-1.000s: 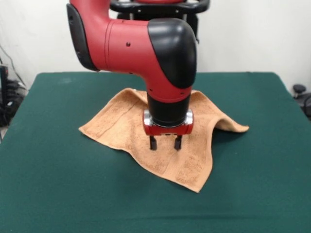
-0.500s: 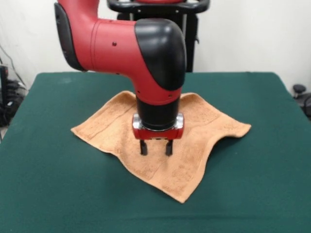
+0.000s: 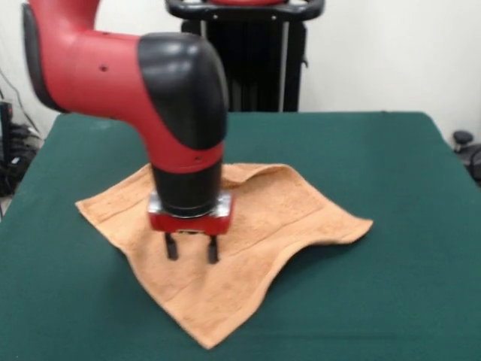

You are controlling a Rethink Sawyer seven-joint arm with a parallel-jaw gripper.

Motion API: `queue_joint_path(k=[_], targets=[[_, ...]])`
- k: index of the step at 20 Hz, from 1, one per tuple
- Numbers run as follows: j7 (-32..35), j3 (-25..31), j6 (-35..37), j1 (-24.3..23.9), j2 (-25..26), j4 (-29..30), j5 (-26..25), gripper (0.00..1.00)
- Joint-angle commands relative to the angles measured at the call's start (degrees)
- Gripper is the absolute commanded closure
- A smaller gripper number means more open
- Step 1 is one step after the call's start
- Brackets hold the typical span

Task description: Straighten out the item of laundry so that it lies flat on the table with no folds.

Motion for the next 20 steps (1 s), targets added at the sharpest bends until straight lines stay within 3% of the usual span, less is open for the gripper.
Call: queue_joint_path(k=[1,8,11,20], targets=[[-4.18,4.13,-6.16,-2.46,3.11,-4.06,-5.42,0.00],[4.24,3.17,-11.26,1.07,0.96,2.89,-4.71,0.00],[9.83,1.85,-15.22,3.69,-1.17,8.58,-4.00,0.00],[14.30,-1.61,-11.78,9.94,-7.27,14.37,-0.38,0.00]])
